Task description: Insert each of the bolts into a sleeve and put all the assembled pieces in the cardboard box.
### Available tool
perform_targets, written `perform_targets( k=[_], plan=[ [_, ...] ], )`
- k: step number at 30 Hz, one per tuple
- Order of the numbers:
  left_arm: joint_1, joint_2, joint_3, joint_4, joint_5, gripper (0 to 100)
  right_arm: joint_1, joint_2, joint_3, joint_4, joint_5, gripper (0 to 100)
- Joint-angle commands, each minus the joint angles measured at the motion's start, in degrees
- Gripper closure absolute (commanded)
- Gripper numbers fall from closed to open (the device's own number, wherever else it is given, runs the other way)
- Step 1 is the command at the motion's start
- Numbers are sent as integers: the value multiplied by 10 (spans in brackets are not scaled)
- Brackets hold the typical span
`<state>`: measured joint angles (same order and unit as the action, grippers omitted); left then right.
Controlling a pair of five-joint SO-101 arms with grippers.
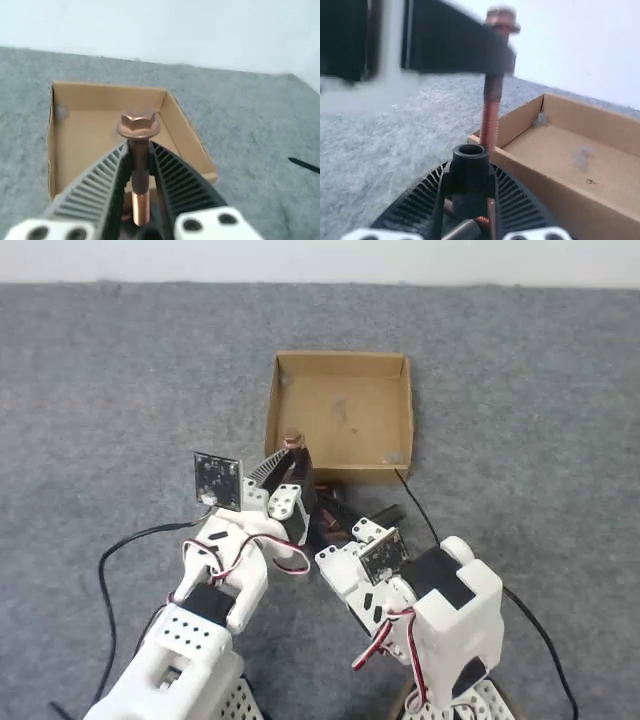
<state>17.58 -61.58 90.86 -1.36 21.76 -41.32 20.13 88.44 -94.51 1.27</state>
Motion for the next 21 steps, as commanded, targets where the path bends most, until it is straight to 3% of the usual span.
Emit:
perform_targets(
  k=[1, 6, 21],
  plan=[
    [-21, -23, -9, -33, -15, 989, -9, -15, 3, 0, 25, 993],
    [-49, -23, -18, -33, -16, 989, -37, -11, 25, 3, 70, 993],
    [-62, -22, -15, -25, -16, 989, -16, -9, -20, 62, 71, 993]
  ],
)
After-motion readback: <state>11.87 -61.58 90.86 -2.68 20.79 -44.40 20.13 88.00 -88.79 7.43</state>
